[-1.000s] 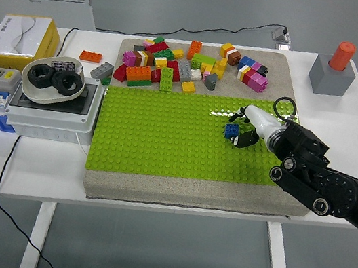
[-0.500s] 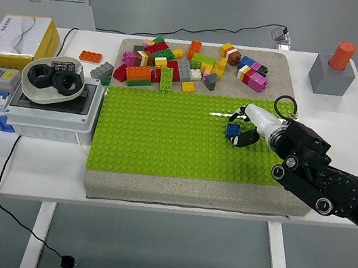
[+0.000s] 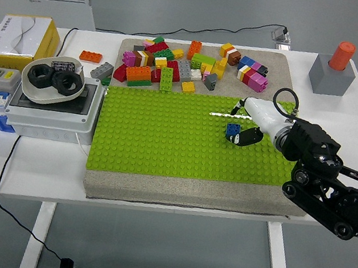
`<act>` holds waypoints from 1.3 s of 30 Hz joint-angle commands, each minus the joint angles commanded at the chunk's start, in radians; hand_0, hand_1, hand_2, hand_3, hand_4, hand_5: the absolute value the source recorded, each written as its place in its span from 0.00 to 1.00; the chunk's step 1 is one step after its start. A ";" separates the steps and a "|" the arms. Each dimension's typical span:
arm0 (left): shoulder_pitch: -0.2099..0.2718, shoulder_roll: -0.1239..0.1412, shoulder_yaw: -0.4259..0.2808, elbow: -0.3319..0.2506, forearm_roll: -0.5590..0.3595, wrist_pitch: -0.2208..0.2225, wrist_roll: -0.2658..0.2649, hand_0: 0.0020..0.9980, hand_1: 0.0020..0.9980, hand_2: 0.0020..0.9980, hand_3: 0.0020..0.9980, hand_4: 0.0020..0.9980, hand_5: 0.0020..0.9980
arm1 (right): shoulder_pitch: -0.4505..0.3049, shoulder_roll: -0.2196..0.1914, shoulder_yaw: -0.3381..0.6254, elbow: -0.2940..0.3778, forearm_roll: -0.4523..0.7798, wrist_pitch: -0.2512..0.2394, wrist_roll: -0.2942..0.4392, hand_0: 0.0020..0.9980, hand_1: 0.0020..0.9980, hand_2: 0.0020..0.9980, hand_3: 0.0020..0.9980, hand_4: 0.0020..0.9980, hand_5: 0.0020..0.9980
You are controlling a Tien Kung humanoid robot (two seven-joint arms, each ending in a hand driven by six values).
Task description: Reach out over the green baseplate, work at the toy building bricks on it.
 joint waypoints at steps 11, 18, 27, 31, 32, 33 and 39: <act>-0.001 -0.004 -0.004 0.000 0.010 0.000 0.002 0.77 0.76 0.80 0.86 0.97 0.89 | -0.018 0.036 -0.011 -0.072 -0.080 -0.017 0.030 0.97 0.90 0.92 0.67 0.90 0.78; 0.000 -0.005 -0.004 0.000 0.014 0.000 0.002 0.77 0.76 0.80 0.86 0.97 0.89 | -0.024 0.036 -0.020 -0.108 -0.067 -0.015 0.034 0.97 0.89 0.92 0.66 0.88 0.78; 0.000 -0.004 -0.005 0.000 0.018 -0.001 0.002 0.77 0.76 0.80 0.86 0.97 0.89 | -0.029 0.045 -0.021 -0.147 -0.050 -0.017 0.042 0.98 0.90 0.92 0.66 0.88 0.77; -0.001 -0.004 -0.003 0.000 0.016 0.000 0.001 0.77 0.76 0.80 0.86 0.97 0.90 | -0.030 0.045 -0.021 -0.156 -0.045 -0.017 0.044 0.98 0.89 0.92 0.66 0.88 0.76; -0.001 -0.004 -0.003 0.000 0.016 -0.001 0.001 0.77 0.76 0.80 0.86 0.97 0.90 | -0.030 0.045 -0.022 -0.157 -0.043 -0.017 0.045 0.98 0.89 0.92 0.66 0.88 0.76; -0.002 -0.004 -0.003 0.000 0.016 -0.001 0.001 0.77 0.76 0.80 0.86 0.97 0.90 | -0.030 0.044 -0.023 -0.158 -0.041 -0.017 0.045 0.98 0.89 0.92 0.66 0.88 0.76; -0.003 -0.004 -0.003 0.000 0.015 0.000 0.000 0.77 0.76 0.80 0.86 0.97 0.90 | -0.031 0.047 -0.033 -0.160 -0.032 -0.019 0.048 0.98 0.89 0.92 0.65 0.87 0.75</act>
